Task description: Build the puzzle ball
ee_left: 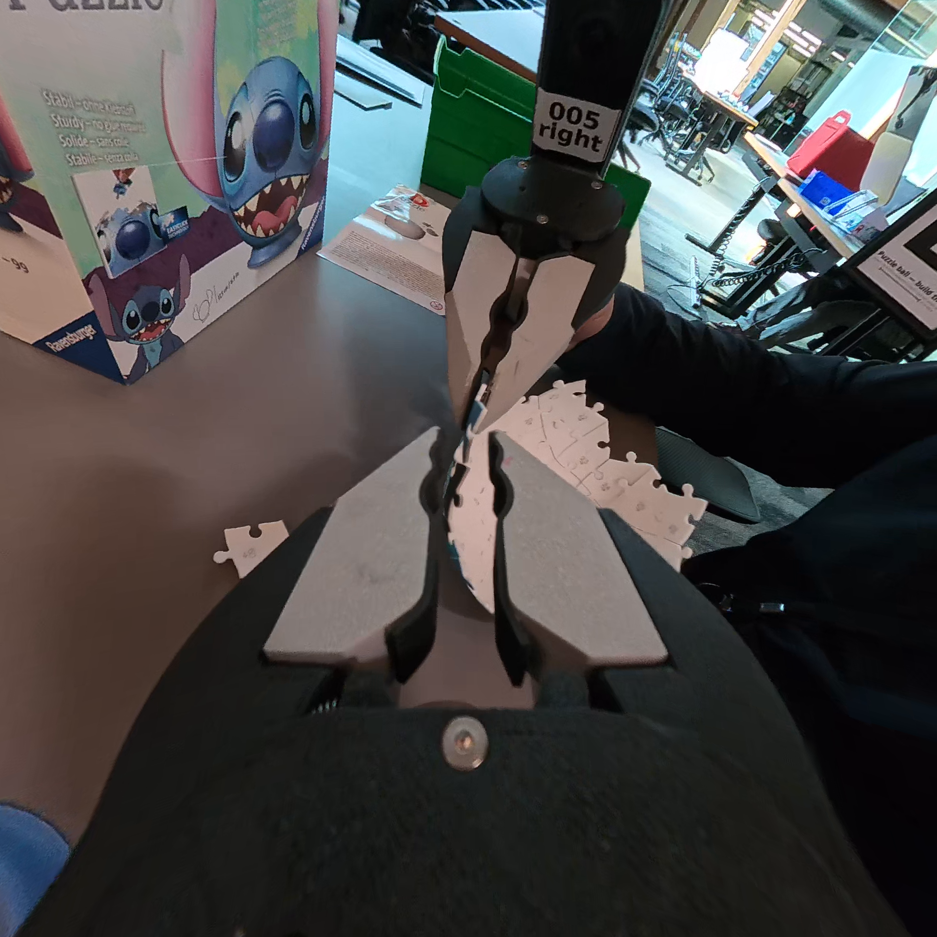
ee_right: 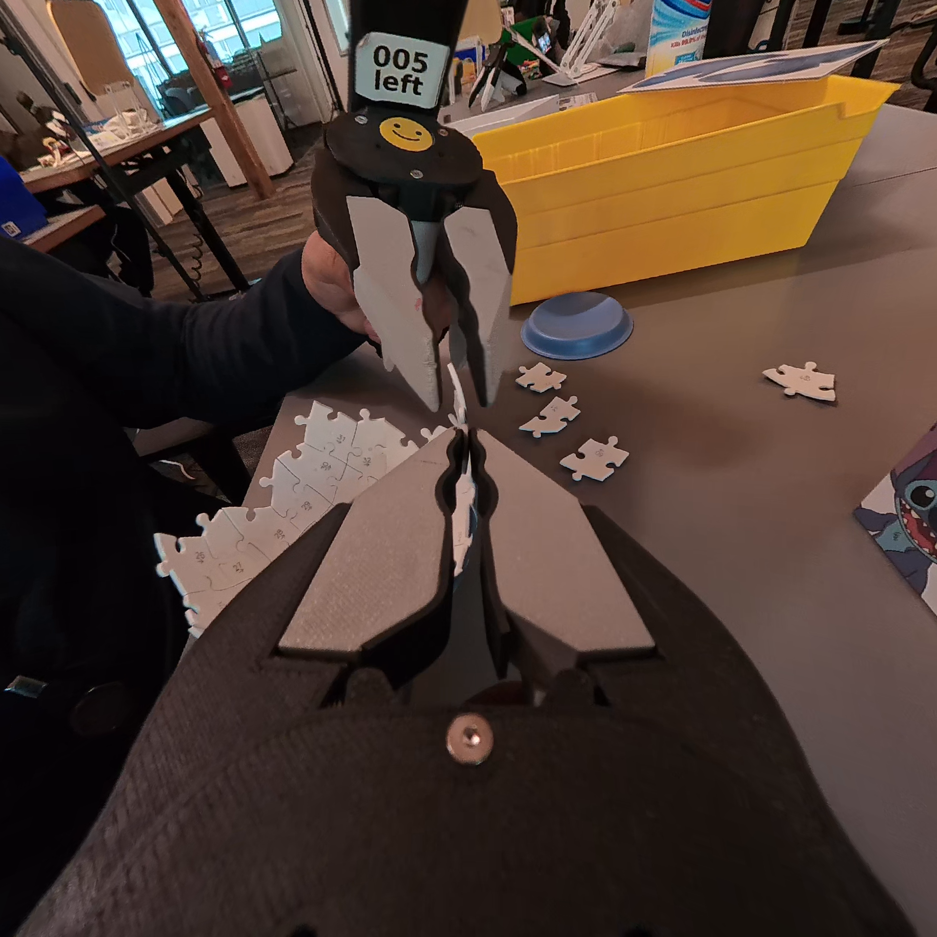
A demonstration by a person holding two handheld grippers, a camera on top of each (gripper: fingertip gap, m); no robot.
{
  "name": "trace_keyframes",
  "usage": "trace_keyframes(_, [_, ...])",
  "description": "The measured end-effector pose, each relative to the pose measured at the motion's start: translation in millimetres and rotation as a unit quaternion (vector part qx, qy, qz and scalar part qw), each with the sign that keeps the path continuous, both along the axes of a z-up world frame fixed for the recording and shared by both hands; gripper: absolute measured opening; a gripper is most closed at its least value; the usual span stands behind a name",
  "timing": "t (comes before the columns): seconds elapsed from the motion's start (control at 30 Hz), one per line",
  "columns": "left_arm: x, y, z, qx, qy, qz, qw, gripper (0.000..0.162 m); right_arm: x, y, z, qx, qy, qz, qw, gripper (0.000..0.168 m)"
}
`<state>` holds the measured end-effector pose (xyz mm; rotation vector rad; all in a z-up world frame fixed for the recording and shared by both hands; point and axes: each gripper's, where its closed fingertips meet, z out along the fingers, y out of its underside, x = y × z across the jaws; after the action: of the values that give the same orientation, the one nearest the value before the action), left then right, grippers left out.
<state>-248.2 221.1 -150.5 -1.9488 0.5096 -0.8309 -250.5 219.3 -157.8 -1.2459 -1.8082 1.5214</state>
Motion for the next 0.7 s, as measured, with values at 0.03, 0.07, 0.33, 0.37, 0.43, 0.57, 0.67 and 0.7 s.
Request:
trace_keyframes(0.03, [1,-1,0,0.004,0.004,-0.002,1.0,0.005,0,0,0,-0.001,-0.001,0.001,1.0,0.0])
trace_keyframes(0.07, [1,-1,0,0.007,0.009,-0.001,1.0,0.001,0,0,0,-0.002,-0.001,0.002,1.0,0.0])
trace_keyframes(0.33, [0,0,0,0.015,0.029,0.003,0.999,0.0,1,0,1,-0.003,0.0,0.003,1.0,0.0])
trace_keyframes(0.37, [0,0,1,0.019,0.035,0.004,0.999,0.0,1,1,2,-0.002,0.002,0.001,1.0,0.001])
trace_keyframes(0.43, [-1,0,1,0.027,0.053,0.004,0.998,0.0,2,3,5,-0.005,0.008,-0.002,1.0,0.002])
trace_keyframes(0.57, [1,-1,-1,0.032,0.086,-0.003,0.996,0.0,4,6,11,-0.01,0.019,-0.006,1.0,0.004])
trace_keyframes(0.67, [0,1,-5,0.04,0.123,0.001,0.992,0.0,4,6,11,-0.007,0.02,-0.006,1.0,0.0])
trace_keyframes(0.7, [0,1,-5,0.044,0.131,0.003,0.99,0.0,4,6,10,-0.005,0.019,-0.007,1.0,0.0])
